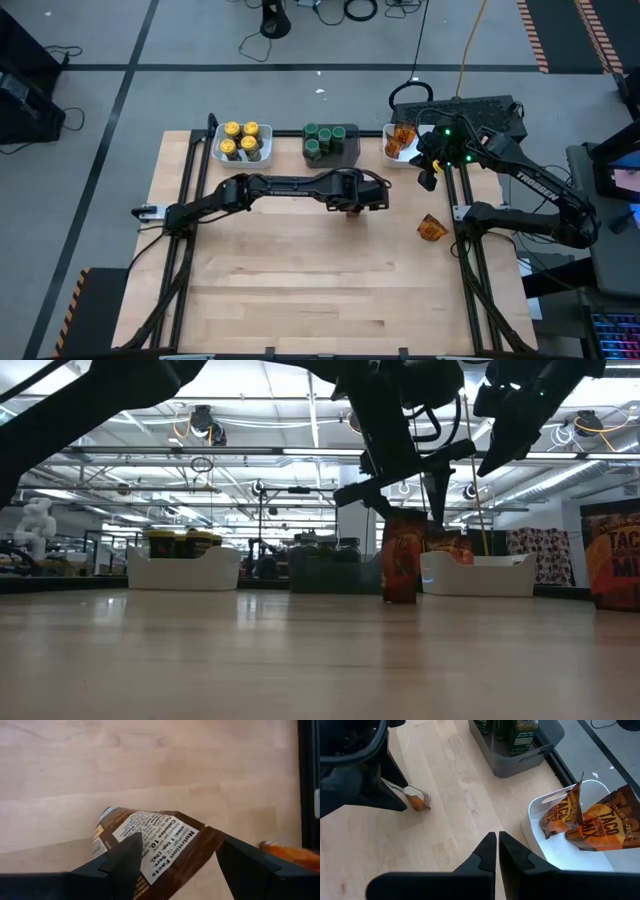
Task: Sort spices by type
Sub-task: Put the bottom orange seasoning pack into the right white bin
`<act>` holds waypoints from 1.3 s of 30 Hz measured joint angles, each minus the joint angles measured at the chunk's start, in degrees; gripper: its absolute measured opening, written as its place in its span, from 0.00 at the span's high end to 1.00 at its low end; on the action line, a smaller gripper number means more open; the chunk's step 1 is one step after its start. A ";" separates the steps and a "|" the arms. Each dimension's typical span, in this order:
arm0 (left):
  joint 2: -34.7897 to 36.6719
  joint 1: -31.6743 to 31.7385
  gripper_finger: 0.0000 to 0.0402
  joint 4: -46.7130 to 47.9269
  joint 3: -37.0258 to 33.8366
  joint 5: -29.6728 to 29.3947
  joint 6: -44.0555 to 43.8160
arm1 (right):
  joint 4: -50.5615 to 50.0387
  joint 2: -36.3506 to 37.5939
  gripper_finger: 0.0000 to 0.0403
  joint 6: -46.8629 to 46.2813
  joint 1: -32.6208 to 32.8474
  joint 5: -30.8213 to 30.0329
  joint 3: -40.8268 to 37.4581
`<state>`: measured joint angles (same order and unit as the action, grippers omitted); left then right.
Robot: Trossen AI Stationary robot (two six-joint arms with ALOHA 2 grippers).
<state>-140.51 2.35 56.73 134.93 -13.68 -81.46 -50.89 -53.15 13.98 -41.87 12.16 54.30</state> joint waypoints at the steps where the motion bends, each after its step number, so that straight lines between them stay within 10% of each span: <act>1: 0.01 -0.01 0.38 -0.01 0.00 0.20 0.98 | 0.00 -0.02 1.00 0.00 0.00 0.02 0.00; 31: 3.17 1.29 0.64 9.44 -0.25 8.58 35.99 | 0.28 -0.01 1.00 0.15 0.00 -0.02 0.02; 39: 3.15 1.46 0.95 10.22 -0.26 8.36 43.45 | 0.55 -0.02 1.00 0.20 0.00 -0.02 0.02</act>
<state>-137.36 3.81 66.95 134.67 -5.32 -38.01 -50.34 -53.17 14.17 -41.87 12.14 54.33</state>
